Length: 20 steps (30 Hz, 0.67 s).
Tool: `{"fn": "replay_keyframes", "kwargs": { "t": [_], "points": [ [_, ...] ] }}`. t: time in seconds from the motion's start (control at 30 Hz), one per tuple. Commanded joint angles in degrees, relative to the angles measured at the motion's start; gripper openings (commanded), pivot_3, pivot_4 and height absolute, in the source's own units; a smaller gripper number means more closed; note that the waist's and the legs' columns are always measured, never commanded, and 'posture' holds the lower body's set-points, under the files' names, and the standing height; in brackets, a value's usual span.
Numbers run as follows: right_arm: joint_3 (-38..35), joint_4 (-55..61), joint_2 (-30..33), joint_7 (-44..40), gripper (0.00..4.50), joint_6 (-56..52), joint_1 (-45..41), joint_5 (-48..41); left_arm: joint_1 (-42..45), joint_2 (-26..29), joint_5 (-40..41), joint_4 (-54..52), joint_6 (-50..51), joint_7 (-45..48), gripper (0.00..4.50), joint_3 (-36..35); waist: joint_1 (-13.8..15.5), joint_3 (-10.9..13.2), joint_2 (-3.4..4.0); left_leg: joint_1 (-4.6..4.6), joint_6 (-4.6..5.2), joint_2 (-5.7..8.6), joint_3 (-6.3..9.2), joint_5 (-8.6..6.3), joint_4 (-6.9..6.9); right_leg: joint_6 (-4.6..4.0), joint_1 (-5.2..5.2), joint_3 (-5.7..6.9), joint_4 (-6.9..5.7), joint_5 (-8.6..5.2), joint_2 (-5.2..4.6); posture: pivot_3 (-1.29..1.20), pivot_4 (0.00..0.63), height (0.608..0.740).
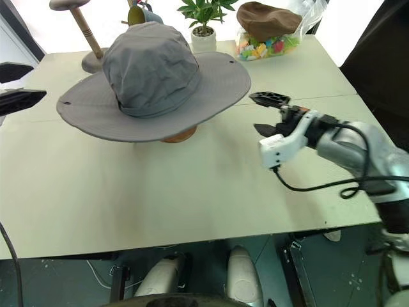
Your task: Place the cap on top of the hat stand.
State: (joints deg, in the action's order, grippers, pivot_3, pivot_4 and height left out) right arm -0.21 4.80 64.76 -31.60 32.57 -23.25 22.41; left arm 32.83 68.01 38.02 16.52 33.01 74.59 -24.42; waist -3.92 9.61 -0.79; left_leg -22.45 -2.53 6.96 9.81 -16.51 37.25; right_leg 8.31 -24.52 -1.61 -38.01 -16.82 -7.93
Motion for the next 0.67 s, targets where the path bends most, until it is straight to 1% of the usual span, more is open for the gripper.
{"fn": "replay_keyframes", "kwargs": {
  "t": [0.03,0.1,0.17,0.2,0.23,0.27,0.33,0.37,0.47,0.53,0.67],
  "points": [
    [-9.77,-2.46,4.81,-8.39,4.47,-3.18,2.22,-16.55,-0.42,2.59,-1.96,2.74,-2.70,0.54,4.50,-2.52,-0.10,0.00,0.01,0.01,0.00,-0.01,-0.01,0.00,0.00,0.00,0.01,0.00,0.00,0.00,0.01,0.00,0.150,0.740],
    [-16.03,-4.64,6.22,-18.00,4.47,-16.84,2.81,-31.96,-1.94,3.70,-3.85,6.50,-4.86,0.86,4.50,-3.42,-0.19,0.01,0.02,0.03,0.01,-0.08,-0.05,0.00,0.00,-0.02,0.04,-0.01,0.01,0.02,0.01,0.00,0.150,0.740],
    [-19.55,-5.77,7.29,-24.00,4.47,-27.60,2.96,-40.50,-2.59,4.43,-4.92,9.24,-6.37,1.12,4.50,-3.75,-0.12,0.01,0.03,0.05,0.04,-0.18,-0.09,-0.02,-0.01,-0.05,0.08,0.00,0.04,0.03,0.07,0.00,0.150,0.740],
    [-20.75,-6.28,8.76,-27.67,4.47,-33.78,3.37,-44.07,-3.09,4.77,-5.45,10.37,-7.21,1.45,4.50,-4.00,-0.05,0.01,0.03,0.07,0.06,-0.21,-0.09,-0.03,-0.02,-0.05,0.10,0.00,0.03,0.03,0.10,0.00,0.150,0.740],
    [-22.36,-7.13,10.35,-32.62,4.47,-40.68,2.78,-49.77,-3.83,5.32,-6.22,12.06,-8.47,2.08,4.50,-4.16,-0.03,0.01,0.04,0.07,0.07,-0.25,-0.07,-0.04,-0.01,-0.06,0.11,0.01,0.04,0.04,0.14,0.00,0.150,0.740],
    [-23.56,-8.07,11.62,-36.23,4.47,-46.82,1.50,-54.57,-4.61,5.80,-7.01,13.44,-9.60,2.65,4.50,-4.19,-0.03,0.01,0.04,0.07,0.08,-0.25,-0.08,-0.04,0.00,-0.07,0.12,0.01,0.06,0.04,0.13,0.00,0.150,0.740],
    [-23.90,-10.16,14.02,-40.60,4.47,-55.86,-1.85,-60.44,-6.26,6.49,-8.13,15.07,-11.29,3.70,4.50,-4.16,-0.02,0.01,0.08,0.07,0.10,-0.28,-0.07,-0.05,0.01,-0.10,0.13,0.01,0.08,0.06,0.14,0.00,0.150,0.740],
    [-23.14,-11.43,15.49,-42.45,4.47,-59.75,-3.58,-62.07,-7.42,6.60,-8.62,15.35,-12.05,4.15,4.50,-4.28,-0.02,0.04,0.13,0.07,0.11,-0.30,-0.07,-0.06,0.02,-0.10,0.13,0.01,0.08,0.07,0.14,0.00,0.150,0.740],
    [-21.65,-13.74,17.78,-47.62,4.47,-66.02,-7.27,-64.73,-9.91,6.43,-9.24,15.53,-13.42,4.96,4.50,-5.00,0.07,0.08,0.23,0.07,0.13,-0.33,-0.05,-0.08,0.00,-0.11,0.09,0.00,0.08,0.07,0.12,0.00,0.150,0.740],
    [-20.58,-14.54,18.41,-49.31,4.47,-68.38,-8.92,-64.91,-10.91,6.20,-9.09,15.01,-13.62,5.13,4.50,-5.55,0.15,0.08,0.23,0.07,0.13,-0.40,-0.06,-0.09,-0.02,-0.11,0.06,0.01,0.10,0.07,0.18,0.00,0.150,0.740],
    [-18.77,-15.49,17.43,-49.33,4.47,-70.22,-12.25,-63.93,-12.93,5.64,-8.31,12.13,-12.43,5.26,4.50,-6.79,0.14,0.08,0.23,0.06,0.14,-0.40,-0.09,-0.10,-0.02,-0.11,0.03,-0.01,0.10,0.08,0.14,0.00,0.150,0.740]
  ]
}}
